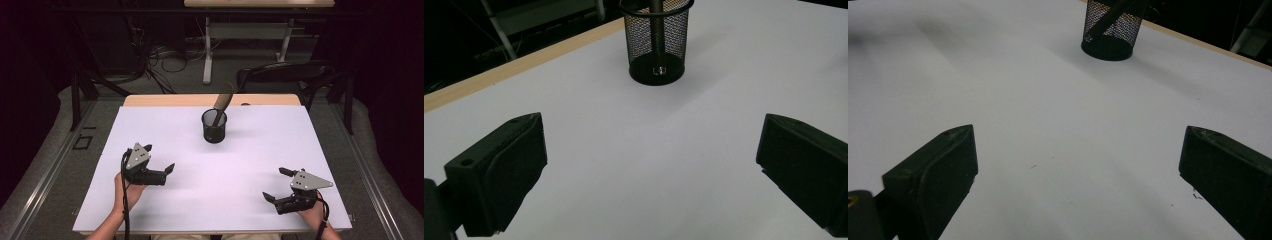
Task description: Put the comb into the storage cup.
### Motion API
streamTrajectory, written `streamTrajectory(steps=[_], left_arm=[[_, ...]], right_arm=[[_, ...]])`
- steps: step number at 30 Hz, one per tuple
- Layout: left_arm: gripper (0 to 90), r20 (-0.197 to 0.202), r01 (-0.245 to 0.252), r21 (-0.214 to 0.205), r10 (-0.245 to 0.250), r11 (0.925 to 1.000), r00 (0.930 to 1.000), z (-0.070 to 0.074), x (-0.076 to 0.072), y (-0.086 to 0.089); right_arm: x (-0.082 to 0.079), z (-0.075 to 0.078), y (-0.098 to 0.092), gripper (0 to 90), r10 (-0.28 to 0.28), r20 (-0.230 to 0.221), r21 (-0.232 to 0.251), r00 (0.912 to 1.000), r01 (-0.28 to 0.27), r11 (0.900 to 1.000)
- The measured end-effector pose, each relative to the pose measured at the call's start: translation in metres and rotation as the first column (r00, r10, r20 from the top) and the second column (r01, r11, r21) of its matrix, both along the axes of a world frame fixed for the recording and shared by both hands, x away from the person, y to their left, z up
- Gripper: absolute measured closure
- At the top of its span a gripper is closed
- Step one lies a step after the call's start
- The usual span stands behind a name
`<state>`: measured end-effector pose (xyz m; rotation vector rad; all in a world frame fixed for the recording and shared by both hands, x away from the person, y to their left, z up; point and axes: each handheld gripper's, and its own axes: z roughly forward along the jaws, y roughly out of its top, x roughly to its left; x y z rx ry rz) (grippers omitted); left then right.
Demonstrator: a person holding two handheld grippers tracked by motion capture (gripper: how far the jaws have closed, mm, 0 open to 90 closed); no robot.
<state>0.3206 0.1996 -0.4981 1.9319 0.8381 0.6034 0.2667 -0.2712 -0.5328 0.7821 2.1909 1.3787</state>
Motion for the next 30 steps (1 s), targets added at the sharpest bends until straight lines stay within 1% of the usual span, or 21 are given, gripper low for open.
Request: streamTrajectory(steps=[2, 4, 6, 11, 16, 21, 23, 24, 29, 30], left_arm=[[0.1, 0.003, -0.003, 0.004, 0.003, 1.0000, 1.0000, -0.001, -0.002, 0.002], [0.1, 0.001, -0.006, -0.003, 0.006, 1.0000, 1.0000, -0.003, -0.005, 0.004], [0.1, 0.007, -0.009, 0.003, 0.009, 1.0000, 0.9999, -0.003, -0.008, 0.007], [0.1, 0.011, -0.026, -0.010, 0.027, 0.9996, 0.9996, -0.003, -0.015, 0.015], [0.0, 0.011, -0.026, 0.010, 0.025, 0.9996, 0.9996, -0.004, -0.022, 0.017], [0.0, 0.007, -0.034, 0.008, 0.034, 0.9994, 0.9994, -0.005, -0.028, 0.021], [0.0, 0.012, -0.035, 0.008, 0.035, 0.9993, 0.9993, -0.006, -0.031, 0.022], [0.0, 0.012, -0.037, 0.013, 0.037, 0.9992, 0.9992, -0.006, -0.032, 0.023], [0.0, 0.000, -0.041, 0.010, 0.041, 0.9991, 0.9991, -0.011, -0.038, 0.027], [0.0, -0.002, -0.046, -0.001, 0.046, 0.9989, 0.9989, -0.012, -0.039, 0.027]], right_arm=[[0.000, 0.000, 0.000, 1.9, 0.000, -0.001, 0.001, 1.0000, 0.000, 1.0000], [0.000, 0.000, 0.000, 1.8, -0.001, -0.001, -0.002, 1.0000, 0.001, 1.0000], [0.000, 0.000, 0.000, 1.9, -0.001, 0.000, 0.000, 1.0000, 0.001, 1.0000], [0.000, 0.000, 0.001, 1.8, -0.002, -0.001, -0.002, 1.0000, 0.002, 1.0000], [0.000, 0.000, 0.000, 1.9, 0.000, -0.001, -0.003, 1.0000, 0.000, 1.0000], [0.000, 0.000, 0.001, 1.8, 0.002, -0.001, -0.004, 1.0000, -0.002, 1.0000], [-0.001, 0.000, 0.000, 1.8, 0.003, 0.000, -0.003, 1.0000, -0.003, 1.0000], [-0.001, 0.000, 0.000, 1.9, 0.001, -0.002, -0.002, 1.0000, -0.001, 1.0000], [0.000, 0.000, 0.001, 1.8, 0.004, -0.003, -0.004, 1.0000, -0.004, 1.0000], [-0.001, 0.000, 0.001, 1.8, 0.004, -0.003, -0.003, 1.0000, -0.004, 1.0000]])
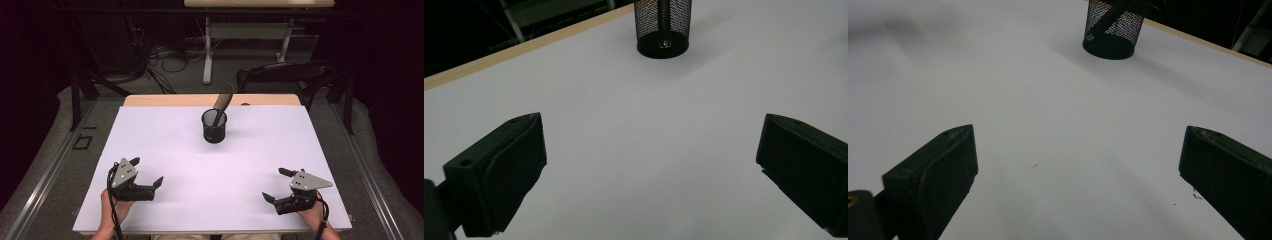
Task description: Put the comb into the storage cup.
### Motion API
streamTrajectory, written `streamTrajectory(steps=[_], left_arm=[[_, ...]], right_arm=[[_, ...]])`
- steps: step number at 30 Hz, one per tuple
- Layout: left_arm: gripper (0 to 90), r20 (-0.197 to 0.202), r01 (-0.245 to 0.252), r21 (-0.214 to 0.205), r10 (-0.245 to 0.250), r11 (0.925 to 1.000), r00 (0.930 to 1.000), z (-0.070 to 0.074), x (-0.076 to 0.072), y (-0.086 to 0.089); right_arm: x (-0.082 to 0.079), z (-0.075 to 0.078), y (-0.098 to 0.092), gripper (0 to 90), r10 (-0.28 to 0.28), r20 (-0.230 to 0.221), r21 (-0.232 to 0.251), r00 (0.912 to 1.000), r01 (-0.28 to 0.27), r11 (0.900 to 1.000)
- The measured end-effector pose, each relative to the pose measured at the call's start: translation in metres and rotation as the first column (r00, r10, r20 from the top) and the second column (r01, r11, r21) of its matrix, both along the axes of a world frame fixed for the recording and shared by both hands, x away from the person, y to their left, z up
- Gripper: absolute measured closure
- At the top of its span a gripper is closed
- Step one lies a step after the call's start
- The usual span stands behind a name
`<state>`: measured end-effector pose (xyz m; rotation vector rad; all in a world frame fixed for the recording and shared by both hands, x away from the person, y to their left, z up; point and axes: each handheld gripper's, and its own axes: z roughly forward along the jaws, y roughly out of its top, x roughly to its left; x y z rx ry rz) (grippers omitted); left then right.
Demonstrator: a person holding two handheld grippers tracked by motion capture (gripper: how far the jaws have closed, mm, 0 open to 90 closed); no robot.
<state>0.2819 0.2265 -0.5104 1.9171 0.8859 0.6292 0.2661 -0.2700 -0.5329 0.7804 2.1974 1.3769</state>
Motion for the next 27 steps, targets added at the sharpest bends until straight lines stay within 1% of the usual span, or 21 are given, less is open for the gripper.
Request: streamTrajectory(steps=[2, 4, 7, 8, 9, 15, 18, 19, 22, 25, 27], left_arm=[[0.0, 0.000, -0.002, 0.004, 0.002, 1.0000, 1.0000, -0.002, -0.002, 0.001], [0.0, -0.003, -0.002, -0.001, 0.002, 1.0000, 1.0000, -0.005, -0.004, 0.002], [0.0, 0.008, -0.009, -0.004, 0.009, 0.9999, 0.9999, -0.008, -0.008, 0.003], [0.0, 0.008, -0.009, -0.001, 0.009, 1.0000, 0.9999, -0.009, -0.009, 0.004], [0.0, 0.004, -0.011, -0.007, 0.012, 0.9999, 0.9999, -0.010, -0.009, 0.004], [0.0, 0.012, -0.006, -0.015, 0.007, 0.9999, 0.9999, -0.016, -0.014, 0.005], [0.0, 0.014, -0.004, -0.009, 0.004, 0.9999, 0.9999, -0.018, -0.016, 0.006], [0.0, 0.015, -0.005, -0.017, 0.006, 0.9998, 0.9999, -0.019, -0.017, 0.005], [0.0, 0.020, -0.001, -0.021, 0.001, 0.9998, 0.9998, -0.021, -0.018, 0.006], [0.0, 0.028, 0.003, -0.014, -0.003, 0.9999, 0.9996, -0.022, -0.018, 0.006], [0.0, 0.026, 0.004, -0.011, -0.004, 0.9999, 0.9997, -0.022, -0.018, 0.006]], right_arm=[[0.000, 0.000, 0.000, 1.8, -0.001, 0.000, 0.000, 1.0000, 0.001, 1.0000], [0.000, 0.000, 0.000, 1.8, -0.001, 0.001, -0.003, 1.0000, 0.001, 1.0000], [0.000, 0.000, 0.000, 1.8, 0.000, 0.000, -0.001, 1.0000, 0.000, 1.0000], [0.000, 0.000, 0.000, 1.8, 0.001, 0.000, -0.002, 1.0000, -0.001, 1.0000], [0.000, 0.000, 0.000, 1.8, 0.001, 0.000, -0.002, 1.0000, -0.001, 1.0000], [0.000, 0.000, 0.000, 1.8, 0.002, -0.001, -0.006, 1.0000, -0.002, 1.0000], [0.000, 0.000, 0.000, 1.8, 0.001, 0.000, -0.004, 1.0000, -0.001, 1.0000], [0.000, 0.000, 0.000, 1.8, 0.001, 0.000, -0.002, 1.0000, -0.001, 1.0000], [0.001, 0.000, 0.000, 1.9, 0.002, 0.003, -0.003, 1.0000, -0.002, 1.0000], [0.000, 0.000, 0.000, 1.9, 0.004, 0.000, -0.005, 1.0000, -0.004, 1.0000], [0.000, 0.000, 0.000, 1.8, 0.004, -0.004, -0.006, 1.0000, -0.004, 1.0000]])
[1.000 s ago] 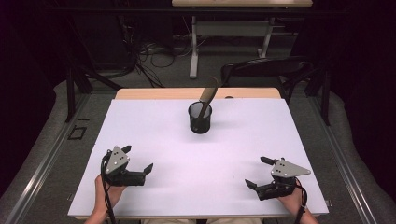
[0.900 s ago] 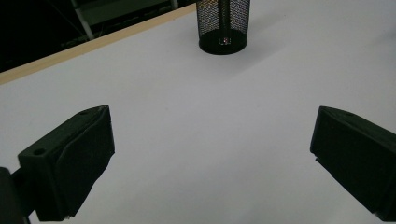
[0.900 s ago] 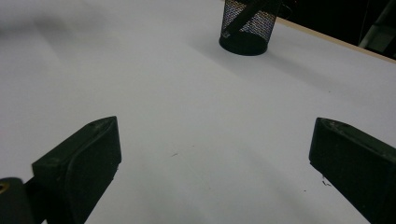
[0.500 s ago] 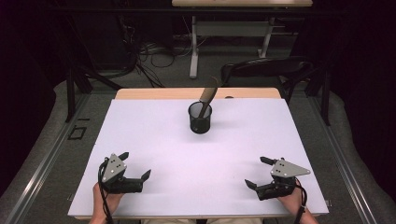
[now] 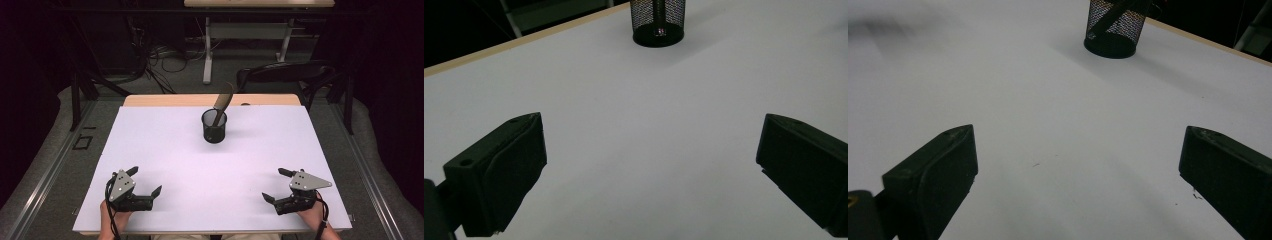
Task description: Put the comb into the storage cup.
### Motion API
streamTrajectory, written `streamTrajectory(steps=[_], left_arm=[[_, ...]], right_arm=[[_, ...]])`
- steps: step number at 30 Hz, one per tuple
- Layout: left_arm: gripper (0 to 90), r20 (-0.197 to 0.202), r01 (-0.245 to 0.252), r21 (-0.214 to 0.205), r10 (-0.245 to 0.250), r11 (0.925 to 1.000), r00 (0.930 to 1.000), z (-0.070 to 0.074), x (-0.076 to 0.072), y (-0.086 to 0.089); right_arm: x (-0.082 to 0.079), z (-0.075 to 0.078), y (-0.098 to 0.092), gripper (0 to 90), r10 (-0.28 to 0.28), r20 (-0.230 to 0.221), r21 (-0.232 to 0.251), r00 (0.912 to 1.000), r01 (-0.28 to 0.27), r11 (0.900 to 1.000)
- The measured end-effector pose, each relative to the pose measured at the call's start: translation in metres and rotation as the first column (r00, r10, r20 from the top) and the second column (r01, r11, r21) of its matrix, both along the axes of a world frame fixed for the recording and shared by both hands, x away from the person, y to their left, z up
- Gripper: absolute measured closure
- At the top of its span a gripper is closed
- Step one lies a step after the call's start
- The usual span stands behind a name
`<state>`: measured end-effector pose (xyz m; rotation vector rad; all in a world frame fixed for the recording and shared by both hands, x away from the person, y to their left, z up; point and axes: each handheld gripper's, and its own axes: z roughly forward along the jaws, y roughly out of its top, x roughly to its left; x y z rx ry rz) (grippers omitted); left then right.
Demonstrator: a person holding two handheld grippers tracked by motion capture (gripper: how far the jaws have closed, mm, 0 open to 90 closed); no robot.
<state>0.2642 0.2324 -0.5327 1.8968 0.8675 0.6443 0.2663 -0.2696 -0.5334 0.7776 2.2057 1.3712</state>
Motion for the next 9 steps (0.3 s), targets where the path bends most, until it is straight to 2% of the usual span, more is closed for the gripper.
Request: streamTrajectory(steps=[7, 9], left_arm=[[0.0, -0.008, 0.012, -0.005, -0.012, 0.9999, 0.9999, -0.0016, 0.0024, -0.0006], [0.0, -0.009, 0.010, 0.005, -0.010, 0.9999, 0.9999, -0.0014, 0.0032, -0.0006]], right_arm=[[0.0011, -0.0009, -0.0004, 1.8, -0.004, 0.000, -0.001, 1.0000, 0.004, 1.0000], [0.0009, -0.0009, -0.0006, 1.8, -0.004, -0.002, 0.000, 1.0000, 0.004, 1.0000]])
